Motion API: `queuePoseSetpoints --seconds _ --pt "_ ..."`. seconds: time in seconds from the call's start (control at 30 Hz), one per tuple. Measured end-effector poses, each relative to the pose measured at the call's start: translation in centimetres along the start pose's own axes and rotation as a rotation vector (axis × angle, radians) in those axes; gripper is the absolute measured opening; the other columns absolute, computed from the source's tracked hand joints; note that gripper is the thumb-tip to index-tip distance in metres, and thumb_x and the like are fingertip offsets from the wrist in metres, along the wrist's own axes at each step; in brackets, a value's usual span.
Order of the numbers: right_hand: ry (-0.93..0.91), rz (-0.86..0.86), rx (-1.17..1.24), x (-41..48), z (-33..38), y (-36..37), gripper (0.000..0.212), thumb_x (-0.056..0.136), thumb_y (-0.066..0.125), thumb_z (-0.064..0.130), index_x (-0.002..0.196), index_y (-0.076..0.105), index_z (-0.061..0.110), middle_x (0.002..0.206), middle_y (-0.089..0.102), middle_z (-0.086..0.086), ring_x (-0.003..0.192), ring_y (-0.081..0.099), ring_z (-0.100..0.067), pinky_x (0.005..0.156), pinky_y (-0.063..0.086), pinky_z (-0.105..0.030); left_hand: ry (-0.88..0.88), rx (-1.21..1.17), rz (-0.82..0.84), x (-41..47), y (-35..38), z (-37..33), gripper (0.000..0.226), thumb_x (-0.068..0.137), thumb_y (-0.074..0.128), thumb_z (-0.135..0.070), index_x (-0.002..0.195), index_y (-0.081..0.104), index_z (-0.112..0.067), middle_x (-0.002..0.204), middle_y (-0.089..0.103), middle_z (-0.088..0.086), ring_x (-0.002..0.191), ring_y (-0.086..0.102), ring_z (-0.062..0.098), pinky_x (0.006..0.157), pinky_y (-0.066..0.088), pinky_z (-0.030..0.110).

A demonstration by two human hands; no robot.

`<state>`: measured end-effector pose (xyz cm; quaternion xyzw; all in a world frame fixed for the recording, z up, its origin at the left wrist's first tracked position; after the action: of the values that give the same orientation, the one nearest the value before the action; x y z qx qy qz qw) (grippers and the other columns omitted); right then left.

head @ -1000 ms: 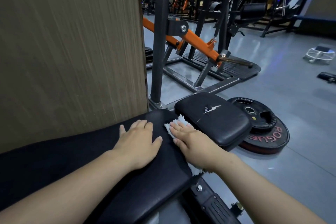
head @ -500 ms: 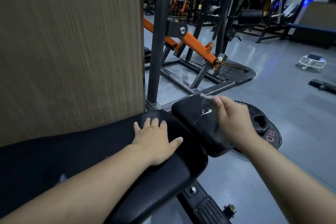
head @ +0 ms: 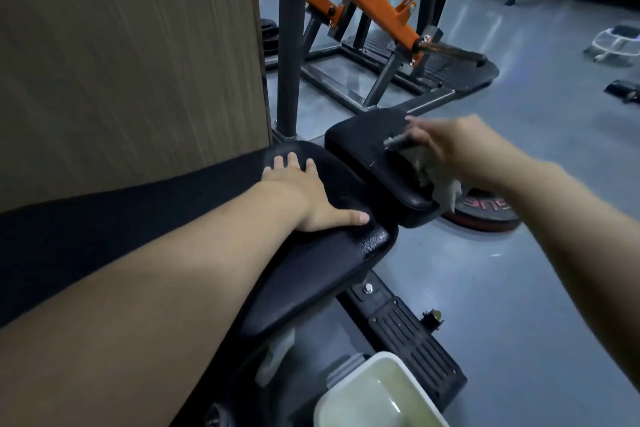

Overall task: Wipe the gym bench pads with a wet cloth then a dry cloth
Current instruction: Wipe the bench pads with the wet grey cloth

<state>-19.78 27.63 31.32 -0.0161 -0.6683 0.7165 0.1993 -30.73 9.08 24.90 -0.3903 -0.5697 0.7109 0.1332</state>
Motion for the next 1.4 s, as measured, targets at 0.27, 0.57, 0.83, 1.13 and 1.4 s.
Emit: queuePoseSetpoints --seconds 0.27,0.57,0.83,1.13,1.4 --pt "-0.047 0.107 -0.034 -0.5 0.6 4.4 0.022 0.098 0.053 0.024 0.110 0.069 0.018 0.132 0.063 -0.008 0.114 0.064 -0.029 0.097 0.049 -0.035 -0.019 0.012 0.036 0.0 0.9 -0.3 0.140 0.058 0.031 -0.102 0.157 -0.011 -0.012 0.164 -0.012 0.018 0.151 -0.008 0.038 0.121 0.008 0.051" --pt "0.161 -0.259 0.188 -3.3 0.8 4.9 0.029 0.094 0.051 0.021 0.115 0.065 0.007 0.126 0.064 -0.014 0.122 0.058 -0.030 0.102 0.045 -0.040 -0.005 -0.004 0.040 0.0 1.1 -0.6 0.139 0.059 0.032 -0.101 0.156 -0.013 -0.012 0.163 -0.016 0.018 0.150 -0.011 0.039 0.123 0.003 0.050" --pt "0.006 0.018 -0.046 -3.6 2.5 8.6 0.062 0.101 0.022 0.034 0.154 0.018 0.002 0.163 0.014 -0.014 0.152 0.007 -0.026 0.118 -0.007 -0.026 0.004 -0.003 0.018 0.3 1.3 -0.6 0.139 0.059 0.031 -0.101 0.156 -0.014 -0.012 0.163 -0.018 0.018 0.150 -0.013 0.038 0.122 0.001 0.049" --pt "-0.140 0.307 -0.061 6.8 4.7 11.0 0.062 0.104 0.032 0.029 0.157 0.003 0.011 0.165 -0.005 -0.007 0.152 -0.007 -0.023 0.120 -0.007 -0.036 -0.001 -0.005 0.041 0.6 1.6 -0.6 0.137 0.061 0.031 -0.100 0.155 -0.016 -0.012 0.162 -0.020 0.019 0.150 -0.015 0.038 0.123 0.000 0.049" --pt "-0.121 0.327 -0.093 8.1 5.0 11.2 0.062 0.105 0.028 0.029 0.157 0.001 0.009 0.164 -0.010 -0.011 0.152 -0.008 -0.024 0.122 -0.002 -0.037 -0.010 -0.028 0.061 0.5 1.3 -0.4 0.136 0.062 0.034 -0.099 0.154 -0.018 -0.013 0.161 -0.022 0.017 0.150 -0.017 0.036 0.123 -0.002 0.049"
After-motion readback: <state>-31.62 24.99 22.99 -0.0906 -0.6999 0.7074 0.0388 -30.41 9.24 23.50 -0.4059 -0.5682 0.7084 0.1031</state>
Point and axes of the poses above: each hand's wrist, its own x-axis towards the middle knuckle, its own y-axis out of the palm, z = x × y, the point moved 6 cm from there along x, towards the middle knuckle
